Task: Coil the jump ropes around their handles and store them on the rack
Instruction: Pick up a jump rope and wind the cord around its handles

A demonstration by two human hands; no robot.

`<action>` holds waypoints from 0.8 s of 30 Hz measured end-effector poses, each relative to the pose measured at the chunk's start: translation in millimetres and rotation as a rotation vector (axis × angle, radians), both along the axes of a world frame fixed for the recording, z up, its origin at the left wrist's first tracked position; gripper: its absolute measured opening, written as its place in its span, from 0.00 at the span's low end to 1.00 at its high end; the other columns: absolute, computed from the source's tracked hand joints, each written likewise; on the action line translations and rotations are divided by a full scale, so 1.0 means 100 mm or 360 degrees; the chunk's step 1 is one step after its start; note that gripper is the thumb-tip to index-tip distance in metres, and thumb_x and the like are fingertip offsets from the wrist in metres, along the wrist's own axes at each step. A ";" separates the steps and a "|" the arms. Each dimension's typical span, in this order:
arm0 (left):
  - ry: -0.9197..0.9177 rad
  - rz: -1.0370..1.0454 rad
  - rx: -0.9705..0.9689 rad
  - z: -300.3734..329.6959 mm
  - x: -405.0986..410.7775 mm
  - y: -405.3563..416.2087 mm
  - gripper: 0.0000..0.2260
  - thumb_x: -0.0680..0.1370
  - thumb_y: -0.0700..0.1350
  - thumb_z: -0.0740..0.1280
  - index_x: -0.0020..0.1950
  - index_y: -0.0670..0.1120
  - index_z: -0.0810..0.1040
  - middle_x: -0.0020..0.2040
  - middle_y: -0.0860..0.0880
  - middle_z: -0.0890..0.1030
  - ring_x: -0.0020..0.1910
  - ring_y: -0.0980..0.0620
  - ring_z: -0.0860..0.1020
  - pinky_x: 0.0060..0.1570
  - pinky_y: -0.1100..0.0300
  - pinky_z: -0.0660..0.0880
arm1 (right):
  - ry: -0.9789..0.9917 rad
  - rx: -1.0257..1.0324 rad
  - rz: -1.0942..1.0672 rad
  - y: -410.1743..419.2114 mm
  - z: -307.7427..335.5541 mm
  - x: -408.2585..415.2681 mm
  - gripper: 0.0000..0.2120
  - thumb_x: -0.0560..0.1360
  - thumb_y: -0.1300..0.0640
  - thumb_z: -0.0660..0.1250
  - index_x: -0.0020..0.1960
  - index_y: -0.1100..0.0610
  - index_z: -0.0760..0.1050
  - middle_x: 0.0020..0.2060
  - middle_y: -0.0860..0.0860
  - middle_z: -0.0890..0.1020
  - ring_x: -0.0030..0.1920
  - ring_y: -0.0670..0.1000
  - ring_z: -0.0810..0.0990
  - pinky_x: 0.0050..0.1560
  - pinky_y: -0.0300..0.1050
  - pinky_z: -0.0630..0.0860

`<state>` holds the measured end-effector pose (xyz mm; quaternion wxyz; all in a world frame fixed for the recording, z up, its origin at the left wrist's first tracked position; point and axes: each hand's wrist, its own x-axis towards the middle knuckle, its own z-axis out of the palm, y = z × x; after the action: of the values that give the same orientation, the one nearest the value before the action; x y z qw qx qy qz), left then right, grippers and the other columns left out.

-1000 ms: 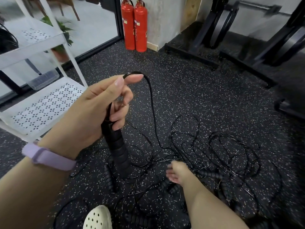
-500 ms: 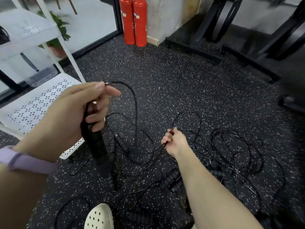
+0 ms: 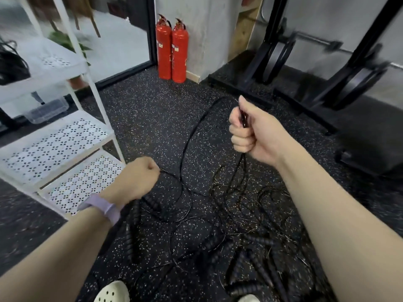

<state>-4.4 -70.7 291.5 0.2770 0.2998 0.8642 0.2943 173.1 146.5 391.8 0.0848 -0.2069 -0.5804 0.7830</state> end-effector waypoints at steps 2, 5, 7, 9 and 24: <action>0.0087 -0.0126 -0.0100 -0.02 0.04 0.04 0.10 0.83 0.46 0.59 0.50 0.49 0.79 0.33 0.51 0.82 0.26 0.54 0.74 0.27 0.61 0.72 | 0.0058 0.0103 -0.0059 -0.02 0.24 0.02 0.27 0.86 0.40 0.52 0.33 0.53 0.67 0.23 0.46 0.56 0.23 0.46 0.51 0.26 0.41 0.48; 0.0162 -0.0223 -0.0180 -0.07 0.09 0.10 0.09 0.82 0.46 0.61 0.48 0.46 0.79 0.35 0.48 0.83 0.31 0.49 0.78 0.37 0.55 0.77 | 0.0170 0.0209 -0.0199 -0.06 0.56 0.07 0.26 0.86 0.41 0.52 0.34 0.53 0.67 0.23 0.46 0.57 0.23 0.47 0.51 0.25 0.41 0.48; 0.0143 -0.0288 -0.0212 -0.09 0.13 0.12 0.10 0.82 0.48 0.63 0.49 0.43 0.80 0.36 0.47 0.84 0.35 0.48 0.81 0.40 0.57 0.76 | 0.0216 0.0280 -0.0278 -0.08 0.74 0.11 0.26 0.87 0.40 0.52 0.35 0.53 0.68 0.24 0.46 0.57 0.24 0.47 0.52 0.24 0.40 0.50; 0.0092 -0.0418 -0.0258 -0.11 0.18 0.14 0.14 0.82 0.54 0.64 0.50 0.44 0.81 0.38 0.46 0.84 0.39 0.49 0.83 0.40 0.59 0.74 | 0.0260 0.0349 -0.0326 -0.11 0.91 0.13 0.24 0.87 0.41 0.51 0.37 0.52 0.67 0.25 0.46 0.57 0.25 0.47 0.51 0.25 0.40 0.51; -0.0239 -0.0282 0.0625 -0.05 0.67 0.58 0.37 0.73 0.58 0.77 0.76 0.70 0.60 0.39 0.54 0.73 0.29 0.62 0.69 0.28 0.72 0.66 | 0.1043 -0.0130 -0.0530 -0.36 1.85 0.05 0.17 0.89 0.57 0.50 0.43 0.57 0.66 0.31 0.49 0.62 0.31 0.47 0.58 0.30 0.41 0.61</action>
<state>62.9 -12.4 286.8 0.3017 0.3998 0.7375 0.4529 178.6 110.4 576.8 0.3841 -0.0402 -0.4490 0.8057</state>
